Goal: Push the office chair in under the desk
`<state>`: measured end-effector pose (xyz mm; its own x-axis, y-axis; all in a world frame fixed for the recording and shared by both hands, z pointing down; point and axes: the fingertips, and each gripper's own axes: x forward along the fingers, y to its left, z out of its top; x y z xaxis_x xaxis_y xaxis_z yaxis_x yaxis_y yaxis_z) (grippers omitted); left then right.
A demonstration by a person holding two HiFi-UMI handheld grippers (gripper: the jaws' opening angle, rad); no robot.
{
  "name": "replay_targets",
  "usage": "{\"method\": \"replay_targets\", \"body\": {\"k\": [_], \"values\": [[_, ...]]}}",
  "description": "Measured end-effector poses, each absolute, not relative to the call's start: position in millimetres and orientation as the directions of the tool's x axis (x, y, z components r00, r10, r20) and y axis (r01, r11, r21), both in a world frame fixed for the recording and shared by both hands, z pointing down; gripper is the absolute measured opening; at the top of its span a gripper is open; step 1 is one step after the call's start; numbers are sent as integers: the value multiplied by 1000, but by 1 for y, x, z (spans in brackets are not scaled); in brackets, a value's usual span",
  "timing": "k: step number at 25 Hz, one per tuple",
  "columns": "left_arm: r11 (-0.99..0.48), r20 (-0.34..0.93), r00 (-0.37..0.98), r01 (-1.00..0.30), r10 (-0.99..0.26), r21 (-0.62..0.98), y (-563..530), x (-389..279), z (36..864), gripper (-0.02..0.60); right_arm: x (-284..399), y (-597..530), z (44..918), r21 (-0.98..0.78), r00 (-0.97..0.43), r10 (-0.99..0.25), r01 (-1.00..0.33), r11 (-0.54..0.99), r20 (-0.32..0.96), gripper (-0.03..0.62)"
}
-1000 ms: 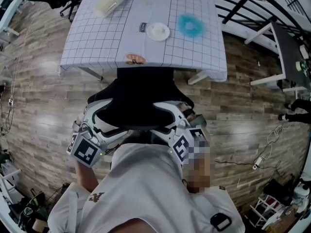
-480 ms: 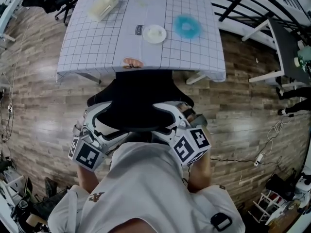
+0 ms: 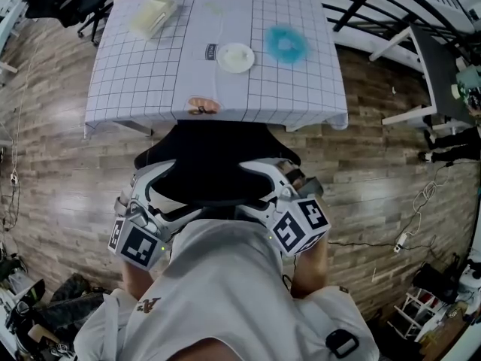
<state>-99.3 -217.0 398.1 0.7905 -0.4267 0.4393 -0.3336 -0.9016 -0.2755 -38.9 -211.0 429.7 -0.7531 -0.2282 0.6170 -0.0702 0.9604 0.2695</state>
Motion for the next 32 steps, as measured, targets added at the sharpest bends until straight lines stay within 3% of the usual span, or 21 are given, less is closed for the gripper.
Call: {"method": "replay_targets", "body": {"k": [32], "values": [[-902, 446, 786, -339, -428, -267, -275, -83, 399, 422, -22, -270, 430, 266, -756, -223, -67, 962, 615, 331]]}}
